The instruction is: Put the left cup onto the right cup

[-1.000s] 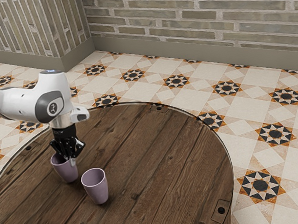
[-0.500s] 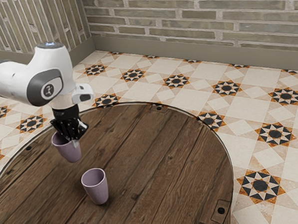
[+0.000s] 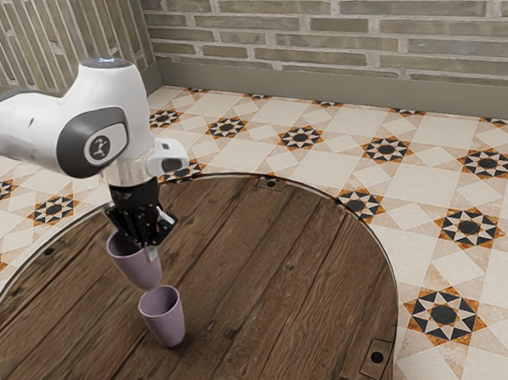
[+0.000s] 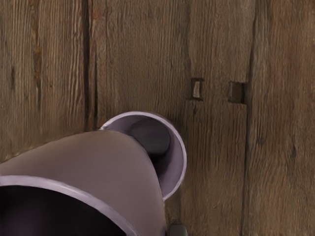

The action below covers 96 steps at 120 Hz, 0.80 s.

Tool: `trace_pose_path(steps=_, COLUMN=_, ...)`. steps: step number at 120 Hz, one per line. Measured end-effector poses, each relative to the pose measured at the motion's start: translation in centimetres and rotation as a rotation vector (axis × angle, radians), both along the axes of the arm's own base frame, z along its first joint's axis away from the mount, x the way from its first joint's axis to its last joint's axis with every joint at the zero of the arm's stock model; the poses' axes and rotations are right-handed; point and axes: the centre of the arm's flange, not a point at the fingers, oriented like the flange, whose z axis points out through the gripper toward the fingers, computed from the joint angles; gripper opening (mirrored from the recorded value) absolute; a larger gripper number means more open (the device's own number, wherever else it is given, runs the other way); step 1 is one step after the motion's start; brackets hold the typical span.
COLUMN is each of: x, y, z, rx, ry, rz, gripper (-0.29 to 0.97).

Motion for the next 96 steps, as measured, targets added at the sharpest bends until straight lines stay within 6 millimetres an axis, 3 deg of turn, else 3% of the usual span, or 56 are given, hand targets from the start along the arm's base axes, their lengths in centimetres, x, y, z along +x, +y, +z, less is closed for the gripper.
trace_pose_path(steps=40, x=-0.9, y=-2.4, z=-0.7, rx=-0.047, ry=0.058, rz=0.004, gripper=-0.08)
trace_pose_path(steps=96, x=0.0, y=-2.6, z=-1.5, rx=-0.035, ry=0.078, rz=0.010, gripper=-0.08)
